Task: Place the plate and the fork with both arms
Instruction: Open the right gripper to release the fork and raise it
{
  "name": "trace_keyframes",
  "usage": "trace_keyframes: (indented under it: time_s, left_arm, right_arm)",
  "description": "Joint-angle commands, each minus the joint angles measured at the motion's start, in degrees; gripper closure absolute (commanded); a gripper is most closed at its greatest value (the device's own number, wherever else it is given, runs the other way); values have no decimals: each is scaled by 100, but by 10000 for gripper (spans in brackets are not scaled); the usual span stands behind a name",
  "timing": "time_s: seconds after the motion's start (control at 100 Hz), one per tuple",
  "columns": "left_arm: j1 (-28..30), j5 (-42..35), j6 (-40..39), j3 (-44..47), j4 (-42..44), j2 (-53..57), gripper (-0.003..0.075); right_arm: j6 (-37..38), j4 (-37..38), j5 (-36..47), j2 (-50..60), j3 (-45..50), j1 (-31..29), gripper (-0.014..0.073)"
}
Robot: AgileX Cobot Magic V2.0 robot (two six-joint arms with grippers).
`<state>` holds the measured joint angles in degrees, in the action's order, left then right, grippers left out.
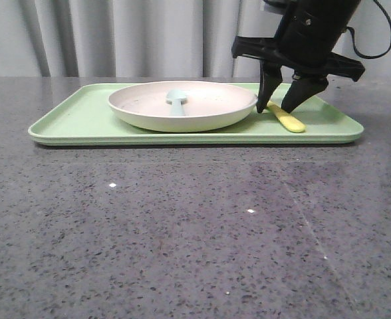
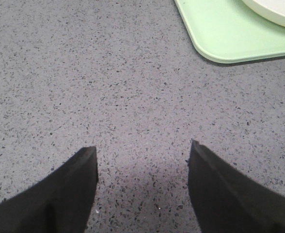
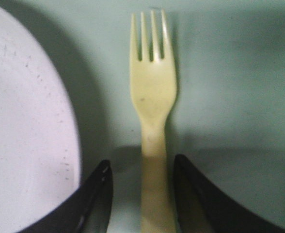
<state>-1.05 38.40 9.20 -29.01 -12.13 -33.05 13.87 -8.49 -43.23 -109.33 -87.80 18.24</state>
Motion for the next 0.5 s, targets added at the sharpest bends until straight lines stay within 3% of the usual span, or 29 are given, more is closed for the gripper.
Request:
trace_keyframes:
  time_s: [0.0,0.49]
  left_arm:
    - [3,-380,-48,-147,-86,-14,311]
    - [3,-380,-48,-147,-86,-14,311]
  right_arm:
    - [-38,158,-128,164,-40,-74,250]
    - [-38,618,-223,612,-75,-74,250]
